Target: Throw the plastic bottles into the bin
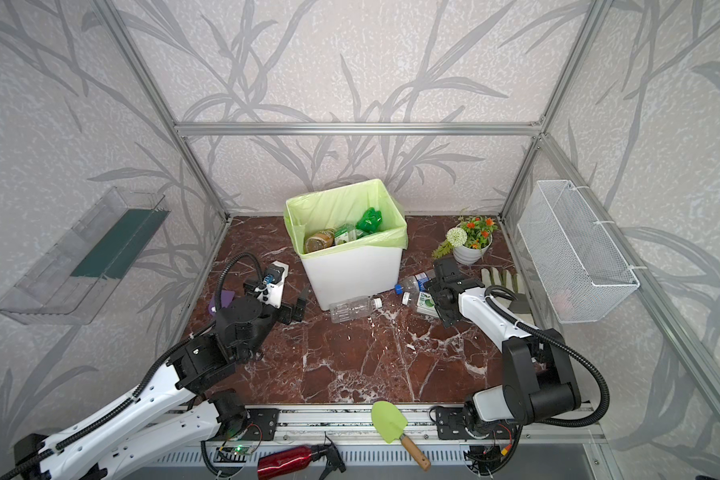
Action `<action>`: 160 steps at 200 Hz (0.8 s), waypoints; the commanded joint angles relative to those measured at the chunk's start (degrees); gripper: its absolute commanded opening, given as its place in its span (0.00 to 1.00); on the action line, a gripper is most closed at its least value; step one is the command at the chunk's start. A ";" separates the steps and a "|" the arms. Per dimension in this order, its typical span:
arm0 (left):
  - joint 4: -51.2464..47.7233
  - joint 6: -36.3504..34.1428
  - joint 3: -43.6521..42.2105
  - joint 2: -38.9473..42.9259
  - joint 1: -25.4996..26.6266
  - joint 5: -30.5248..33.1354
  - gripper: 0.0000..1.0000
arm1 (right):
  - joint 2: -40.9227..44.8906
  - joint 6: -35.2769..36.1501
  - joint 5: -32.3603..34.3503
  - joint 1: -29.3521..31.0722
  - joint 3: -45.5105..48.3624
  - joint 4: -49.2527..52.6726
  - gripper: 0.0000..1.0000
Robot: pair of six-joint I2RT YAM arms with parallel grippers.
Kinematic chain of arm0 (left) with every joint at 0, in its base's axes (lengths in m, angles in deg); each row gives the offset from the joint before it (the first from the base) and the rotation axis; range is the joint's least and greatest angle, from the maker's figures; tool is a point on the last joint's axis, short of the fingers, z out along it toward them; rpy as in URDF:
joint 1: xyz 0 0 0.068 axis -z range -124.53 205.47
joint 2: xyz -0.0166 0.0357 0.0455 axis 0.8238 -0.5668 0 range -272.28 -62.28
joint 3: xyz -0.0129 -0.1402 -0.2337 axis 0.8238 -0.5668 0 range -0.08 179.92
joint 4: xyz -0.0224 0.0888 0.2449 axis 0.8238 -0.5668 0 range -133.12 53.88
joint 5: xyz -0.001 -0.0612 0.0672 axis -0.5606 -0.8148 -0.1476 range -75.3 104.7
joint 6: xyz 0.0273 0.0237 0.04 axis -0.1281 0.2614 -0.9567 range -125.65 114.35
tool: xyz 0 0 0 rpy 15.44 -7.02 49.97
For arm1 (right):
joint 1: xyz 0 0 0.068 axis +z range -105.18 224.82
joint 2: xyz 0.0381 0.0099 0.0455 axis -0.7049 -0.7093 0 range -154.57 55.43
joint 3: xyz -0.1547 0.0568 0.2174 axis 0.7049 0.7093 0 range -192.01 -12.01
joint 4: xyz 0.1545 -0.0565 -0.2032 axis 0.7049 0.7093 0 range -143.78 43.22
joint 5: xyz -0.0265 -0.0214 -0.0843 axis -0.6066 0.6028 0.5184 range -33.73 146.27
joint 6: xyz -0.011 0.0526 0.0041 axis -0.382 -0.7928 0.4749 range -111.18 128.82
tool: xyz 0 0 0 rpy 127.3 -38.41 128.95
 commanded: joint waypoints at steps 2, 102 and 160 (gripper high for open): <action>2.57 1.02 -1.21 0.64 0.32 1.28 0.99 | -2.56 -4.20 -1.40 0.06 -0.17 1.74 0.99; 2.57 0.27 -1.93 1.76 0.32 2.69 0.99 | -6.35 5.29 -0.10 -2.96 1.18 5.39 0.83; 2.70 0.52 -1.59 0.40 0.31 1.95 0.99 | 4.10 15.99 1.26 -8.74 4.47 11.37 0.86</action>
